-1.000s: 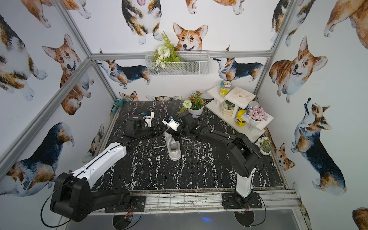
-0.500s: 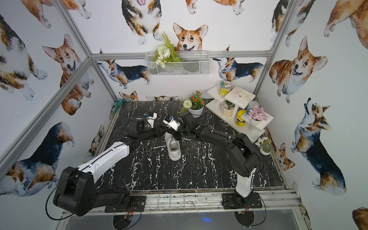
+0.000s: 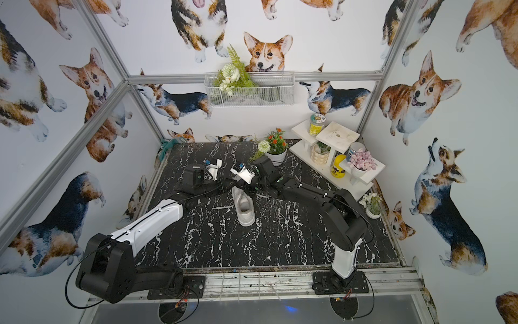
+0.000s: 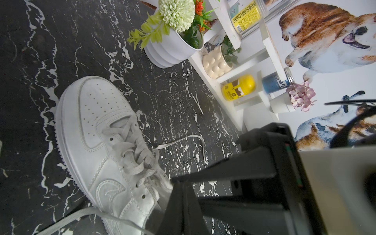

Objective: Tie the shoes
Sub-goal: Wrap the shoelace around the shoelace.

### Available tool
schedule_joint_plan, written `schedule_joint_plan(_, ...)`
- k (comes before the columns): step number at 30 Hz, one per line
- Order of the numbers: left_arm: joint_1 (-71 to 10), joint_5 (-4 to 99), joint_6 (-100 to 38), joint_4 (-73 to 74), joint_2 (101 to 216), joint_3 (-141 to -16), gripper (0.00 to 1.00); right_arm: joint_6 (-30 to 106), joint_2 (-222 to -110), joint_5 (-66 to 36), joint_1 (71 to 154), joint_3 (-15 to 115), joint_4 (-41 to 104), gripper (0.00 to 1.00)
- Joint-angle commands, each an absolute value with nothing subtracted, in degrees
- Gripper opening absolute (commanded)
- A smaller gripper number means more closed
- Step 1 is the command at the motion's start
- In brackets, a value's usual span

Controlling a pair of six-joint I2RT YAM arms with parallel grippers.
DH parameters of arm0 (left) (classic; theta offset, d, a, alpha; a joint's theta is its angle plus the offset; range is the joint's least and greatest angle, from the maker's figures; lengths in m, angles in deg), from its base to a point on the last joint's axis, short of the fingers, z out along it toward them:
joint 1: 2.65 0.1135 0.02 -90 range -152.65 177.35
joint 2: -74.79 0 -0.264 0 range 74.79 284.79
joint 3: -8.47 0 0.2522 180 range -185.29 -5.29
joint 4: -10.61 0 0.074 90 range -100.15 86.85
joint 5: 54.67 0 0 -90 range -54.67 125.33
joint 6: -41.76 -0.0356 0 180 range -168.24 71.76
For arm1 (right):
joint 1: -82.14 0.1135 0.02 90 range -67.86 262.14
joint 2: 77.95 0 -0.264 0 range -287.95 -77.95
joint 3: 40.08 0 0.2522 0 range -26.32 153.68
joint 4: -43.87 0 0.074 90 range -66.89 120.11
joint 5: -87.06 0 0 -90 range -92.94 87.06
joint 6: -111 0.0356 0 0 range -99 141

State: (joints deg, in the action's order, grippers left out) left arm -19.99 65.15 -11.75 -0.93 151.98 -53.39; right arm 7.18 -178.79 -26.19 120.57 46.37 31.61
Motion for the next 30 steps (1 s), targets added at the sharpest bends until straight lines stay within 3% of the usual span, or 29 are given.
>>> schedule_joint_plan(1, -20.1, 65.7, -12.6, -0.8, 151.9, -53.4, 0.00, 8.0, -175.5, -22.8, 119.9, 44.8, 31.2, 0.35)
schedule_joint_plan(7, -20.1, 64.9, -12.9, -0.9, 151.5, -53.3, 0.00, 14.0, -166.4, -12.3, 113.8, 36.9, 23.2, 0.44)
schedule_joint_plan(13, -20.1, 64.7, -13.2, -1.0, 151.2, -53.7, 0.00, 20.1, -165.5, 2.3, 108.4, 31.2, 11.9, 0.44)
schedule_joint_plan(30, -20.4, 64.9, -13.5, -1.2, 150.8, -54.4, 0.00, 25.9, -177.4, 5.3, 103.3, 29.3, 13.8, 0.31)
